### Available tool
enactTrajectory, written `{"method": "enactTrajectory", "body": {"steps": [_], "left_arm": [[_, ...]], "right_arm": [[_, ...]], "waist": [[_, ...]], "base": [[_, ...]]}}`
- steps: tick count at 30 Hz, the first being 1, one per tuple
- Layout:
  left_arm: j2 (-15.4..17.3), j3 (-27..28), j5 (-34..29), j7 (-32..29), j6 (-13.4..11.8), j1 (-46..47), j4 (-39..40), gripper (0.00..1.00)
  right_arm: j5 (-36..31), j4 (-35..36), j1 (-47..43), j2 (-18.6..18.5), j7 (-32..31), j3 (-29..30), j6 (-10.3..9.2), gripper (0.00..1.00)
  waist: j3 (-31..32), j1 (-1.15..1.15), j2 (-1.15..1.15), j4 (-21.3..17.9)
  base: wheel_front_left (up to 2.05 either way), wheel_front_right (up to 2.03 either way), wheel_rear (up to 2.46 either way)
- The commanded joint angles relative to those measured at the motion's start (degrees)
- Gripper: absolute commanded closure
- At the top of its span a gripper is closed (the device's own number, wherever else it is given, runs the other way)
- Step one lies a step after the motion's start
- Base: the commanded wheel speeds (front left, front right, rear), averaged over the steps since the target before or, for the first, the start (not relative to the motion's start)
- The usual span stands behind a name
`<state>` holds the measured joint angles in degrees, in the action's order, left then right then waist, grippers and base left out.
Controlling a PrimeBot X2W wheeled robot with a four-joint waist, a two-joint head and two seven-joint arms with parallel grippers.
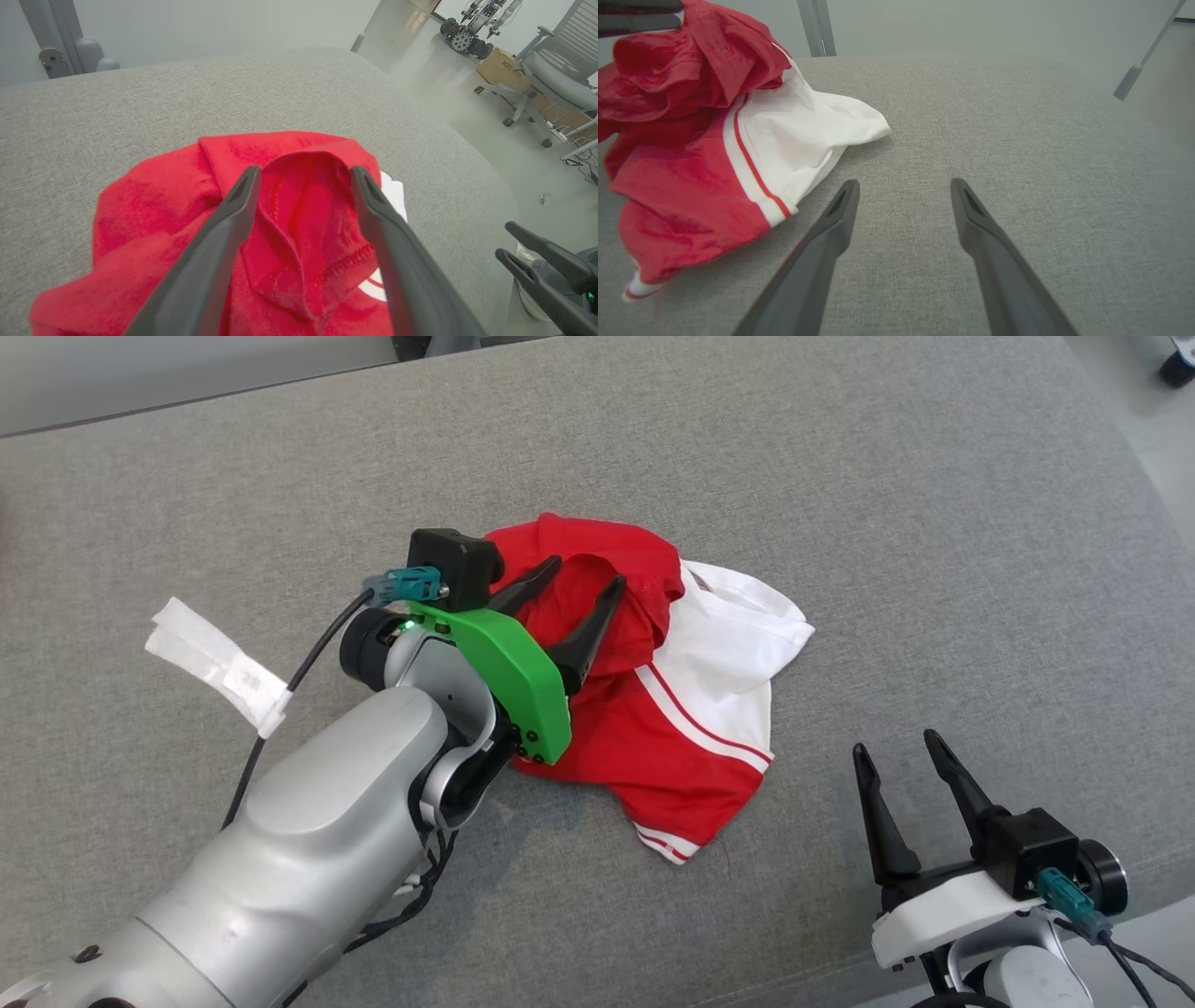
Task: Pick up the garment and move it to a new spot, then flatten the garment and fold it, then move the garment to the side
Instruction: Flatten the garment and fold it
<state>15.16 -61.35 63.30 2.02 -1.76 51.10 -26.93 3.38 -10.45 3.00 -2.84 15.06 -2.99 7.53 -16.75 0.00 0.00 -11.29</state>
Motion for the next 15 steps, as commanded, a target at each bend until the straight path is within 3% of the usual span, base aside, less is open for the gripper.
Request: {"method": "enactTrajectory", "body": {"steps": [1, 15], "left_arm": [[-0.1, 0.3, -0.4, 0.4, 0.0, -0.5, 0.3, 0.00], [-0.5, -1.5, 0.2, 0.0, -1.2, -4.0, 11.6, 0.00]], "right_arm": [[0.4, 0.1, 0.1, -0.1, 0.2, -0.2, -0.08, 0.00], [0.1, -0.1, 0.2, -0.1, 0.2, -0.4, -0.08, 0.00]], "waist": [[0.5, 0.00, 0.00, 0.6], [1.0, 0.00, 0.00, 1.5]], "base": [[0.00, 0.00, 0.00], [0.00, 0.00, 0.00]]}}
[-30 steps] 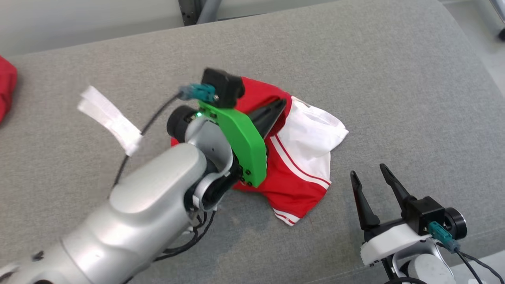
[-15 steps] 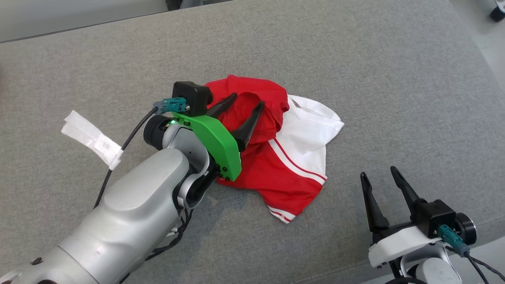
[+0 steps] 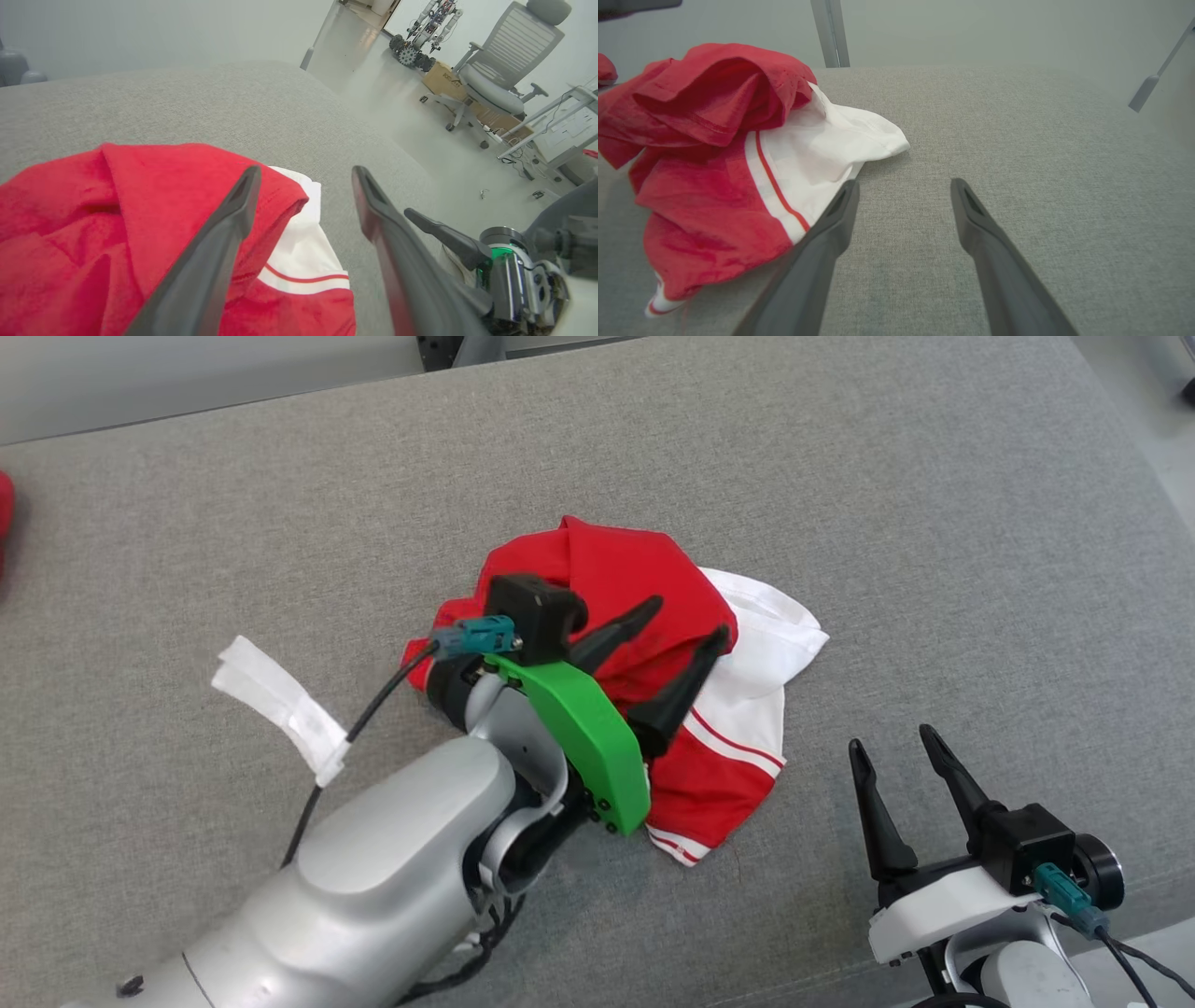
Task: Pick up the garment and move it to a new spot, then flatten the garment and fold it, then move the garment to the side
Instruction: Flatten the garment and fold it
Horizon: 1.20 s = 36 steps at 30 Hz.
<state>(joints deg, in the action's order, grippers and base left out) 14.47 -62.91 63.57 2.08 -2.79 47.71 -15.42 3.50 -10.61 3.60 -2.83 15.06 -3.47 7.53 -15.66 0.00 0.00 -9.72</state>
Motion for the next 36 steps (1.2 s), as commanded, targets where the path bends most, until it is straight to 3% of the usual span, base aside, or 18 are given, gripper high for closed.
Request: {"method": "enactTrajectory", "body": {"steps": [1, 7, 28, 34, 36], "left_arm": [[0.2, -0.4, 0.3, -0.6, -0.3, -1.2, 1.7, 0.00], [0.4, -2.3, 1.0, -2.9, -2.8, -3.6, 6.6, 0.00], [-2.6, 0.6, 1.5, -0.8, -5.4, -1.0, -3.0, 0.00], [-3.6, 1.9, 2.1, 0.7, -6.1, -1.2, -5.2, 0.32], [-3.6, 2.2, 2.2, 0.9, -6.5, -0.9, -6.0, 0.53]], "right_arm": [[0.0, 0.1, -0.5, -0.1, 0.2, 0.2, -0.08, 0.00], [0.5, 0.4, 0.5, -0.1, 0.2, -0.2, -0.08, 0.00], [2.7, 0.9, 1.8, -0.1, 0.2, -0.9, -0.08, 0.00], [3.1, 0.8, 1.9, -0.1, 0.2, -1.1, -0.08, 0.00], [3.1, 0.8, 1.8, -0.1, 0.2, -1.1, -0.08, 0.00]], "waist": [[-0.2, 0.00, 0.00, -0.1], [-1.4, 0.00, 0.00, -0.9], [-3.9, 0.00, 0.00, -4.9], [-3.5, 0.00, 0.00, -5.5], [-3.4, 0.00, 0.00, -5.7]], "base": [[0.00, 0.00, 0.00], [0.00, 0.00, 0.00], [0.00, 0.00, 0.00], [0.00, 0.00, 0.00], [0.00, 0.00, 0.00]]}}
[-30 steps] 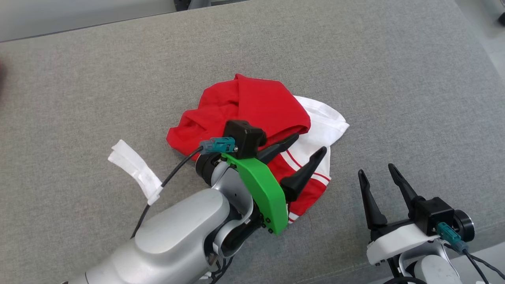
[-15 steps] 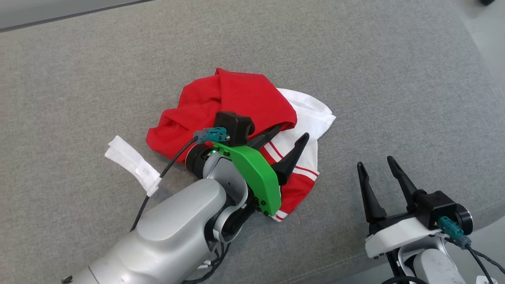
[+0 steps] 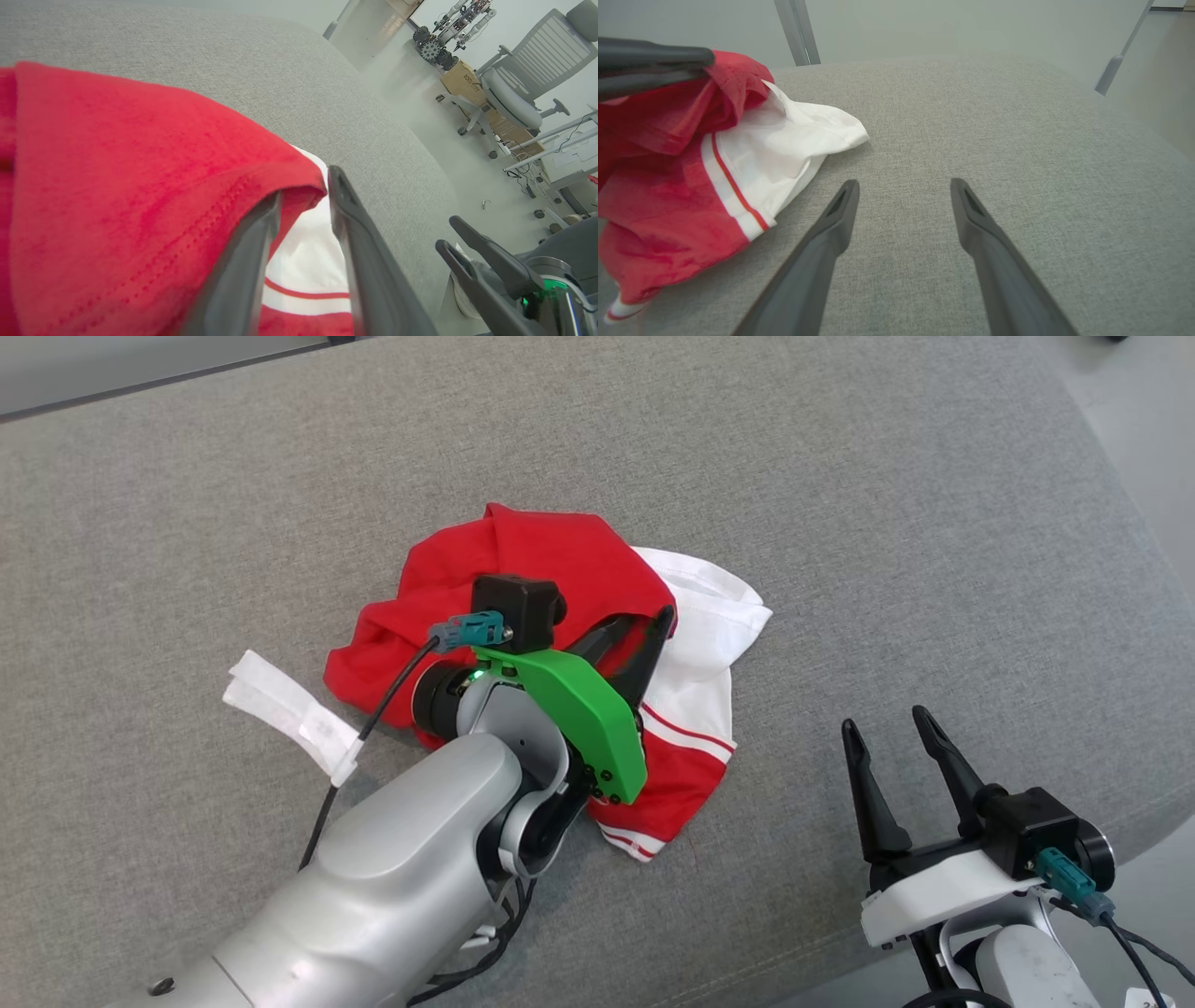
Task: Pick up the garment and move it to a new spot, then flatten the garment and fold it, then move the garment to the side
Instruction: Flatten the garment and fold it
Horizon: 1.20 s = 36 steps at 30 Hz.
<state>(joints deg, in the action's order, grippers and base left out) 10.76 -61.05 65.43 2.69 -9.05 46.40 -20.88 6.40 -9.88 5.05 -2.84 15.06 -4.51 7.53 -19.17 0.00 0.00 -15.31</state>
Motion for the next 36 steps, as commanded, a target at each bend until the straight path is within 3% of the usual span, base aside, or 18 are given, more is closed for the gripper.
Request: {"method": "enactTrajectory", "body": {"steps": [1, 3, 5, 9, 14, 22, 25, 30, 33, 36], "left_arm": [[-0.1, 0.5, 0.6, 0.4, -0.4, 0.3, -1.0, 0.58], [-0.6, 0.6, 0.8, 0.6, -0.4, 0.3, -2.0, 0.69], [-0.9, 0.8, 1.0, 1.0, 0.0, 0.2, -2.9, 1.00], [-1.4, 1.4, 0.6, 2.7, 1.2, 0.9, -2.6, 1.00], [-0.1, 5.2, 2.5, 3.8, 2.3, 3.1, 4.1, 1.00], [5.4, 10.0, 3.7, -3.8, 1.1, 14.3, 12.7, 1.00], [7.6, 13.5, 6.2, -8.5, 2.2, 21.2, 15.9, 1.00], [13.3, 18.4, 9.6, -10.9, 5.1, 22.7, 19.1, 1.00], [21.4, 18.9, 10.4, -11.8, 6.7, 16.1, 21.7, 1.00], [30.8, 19.0, 12.1, -10.7, 5.9, 4.1, 24.1, 1.00]], "right_arm": [[0.2, 0.0, 0.3, -0.1, 0.2, 0.0, -0.08, 0.00], [0.2, -0.1, 0.3, -0.1, 0.2, -0.1, -0.08, 0.00], [0.2, -0.2, 0.3, -0.1, 0.2, -0.1, -0.08, 0.00], [0.1, -0.3, -0.3, -0.1, 0.2, 0.4, -0.08, 0.00], [-0.6, -0.5, -2.2, -0.1, 0.2, 2.1, -0.08, 0.00], [-1.1, -1.3, -2.1, -0.1, 0.2, 1.3, -0.08, 0.00], [-1.3, -1.7, -1.9, -0.1, 0.2, 1.0, -0.08, 0.00], [-1.2, -1.9, -2.7, -0.1, 0.2, 1.7, -0.08, 0.00], [-0.3, -1.6, -3.1, -0.1, 0.2, 1.9, -0.08, 0.00], [0.2, -1.5, -3.7, -0.1, 0.2, 2.2, -0.08, 0.00]], "waist": [[0.1, 0.00, 0.00, -0.2], [0.3, 0.00, 0.00, -0.5], [0.5, 0.00, 0.00, -0.8], [1.2, 0.00, 0.00, -0.7], [2.9, 0.00, 0.00, 1.4], [6.1, 0.00, 0.00, 3.9], [7.4, 0.00, 0.00, 4.5], [8.7, 0.00, 0.00, 5.2], [8.8, 0.00, 0.00, 5.0], [8.6, 0.00, 0.00, 4.9]], "base": [[0.00, 0.00, 0.00], [0.00, 0.00, 0.00], [0.00, 0.00, 0.00], [0.00, 0.00, 0.00], [0.00, 0.00, 0.00], [0.00, 0.00, 0.00], [0.00, 0.00, 0.00], [0.00, 0.00, 0.00], [0.00, 0.00, 0.00], [0.00, 0.00, 0.00]]}}
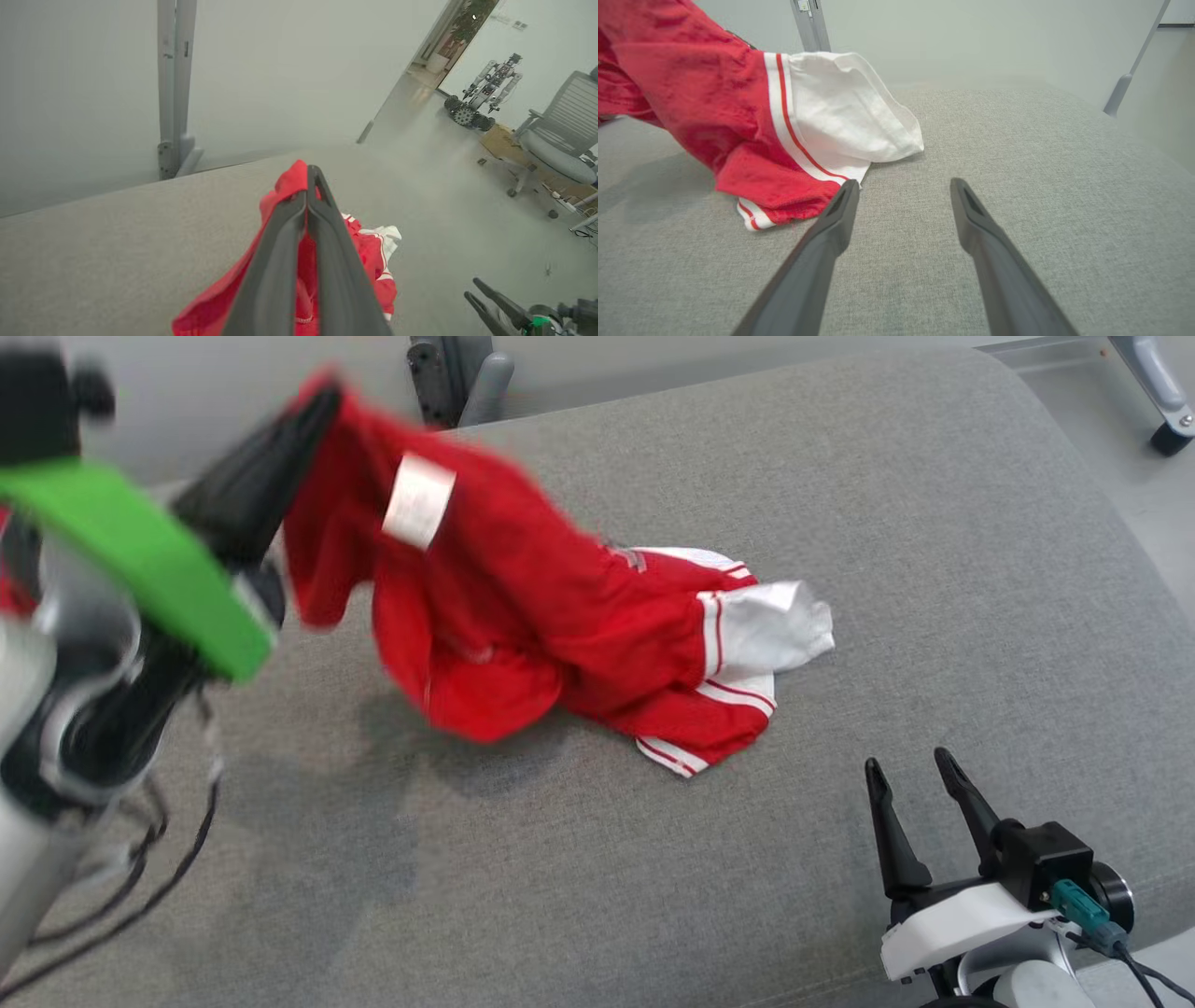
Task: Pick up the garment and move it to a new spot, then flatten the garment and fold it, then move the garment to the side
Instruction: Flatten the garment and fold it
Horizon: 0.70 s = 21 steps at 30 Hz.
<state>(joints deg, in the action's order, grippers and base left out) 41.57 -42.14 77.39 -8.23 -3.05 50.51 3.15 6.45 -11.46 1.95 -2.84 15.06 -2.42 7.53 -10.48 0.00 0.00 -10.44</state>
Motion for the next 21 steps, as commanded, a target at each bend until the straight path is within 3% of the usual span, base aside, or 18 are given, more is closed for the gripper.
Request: {"method": "enactTrajectory", "body": {"steps": [1, 4, 8, 14, 18, 21], "left_arm": [[3.2, -0.2, -0.1, 1.0, -0.5, -4.4, 0.6, 1.00], [10.4, -1.8, -0.3, 5.8, -2.1, -18.3, 2.1, 1.00], [13.5, -4.5, 2.5, 11.9, -2.0, -33.2, 6.7, 1.00], [9.7, -9.2, 4.2, 17.7, -1.7, -45.2, 12.9, 1.00], [6.0, -11.0, 4.6, 19.6, -2.4, -48.3, 8.0, 1.00], [1.4, -12.1, 5.6, 19.8, -0.3, -48.6, 2.8, 1.00]], "right_arm": [[0.2, 0.1, -0.6, -0.1, 0.2, 0.2, -0.08, 0.00], [-0.1, 0.1, -1.0, -0.1, 0.2, 0.4, -0.08, 0.00], [-1.4, 0.3, -1.4, -0.1, 0.2, 1.0, -0.08, 0.00], [-3.0, 0.3, -1.3, -0.1, 0.2, 1.7, -0.08, 0.00], [-4.1, 0.1, -1.3, -0.1, 0.2, 1.7, -0.08, 0.00], [-4.9, -0.1, -1.4, -0.1, 0.2, 1.9, -0.08, 0.00]], "waist": [[-0.4, 0.00, 0.00, 0.1], [-1.0, 0.00, 0.00, 0.5], [-1.4, 0.00, 0.00, 2.2], [-0.6, 0.00, 0.00, 5.9], [0.2, 0.00, 0.00, 8.6], [0.6, 0.00, 0.00, 10.5]], "base": [[0.00, 0.00, 0.00], [0.00, 0.00, 0.00], [0.00, 0.00, 0.00], [0.00, 0.00, 0.00], [0.00, 0.00, 0.00], [0.00, 0.00, 0.00]]}}
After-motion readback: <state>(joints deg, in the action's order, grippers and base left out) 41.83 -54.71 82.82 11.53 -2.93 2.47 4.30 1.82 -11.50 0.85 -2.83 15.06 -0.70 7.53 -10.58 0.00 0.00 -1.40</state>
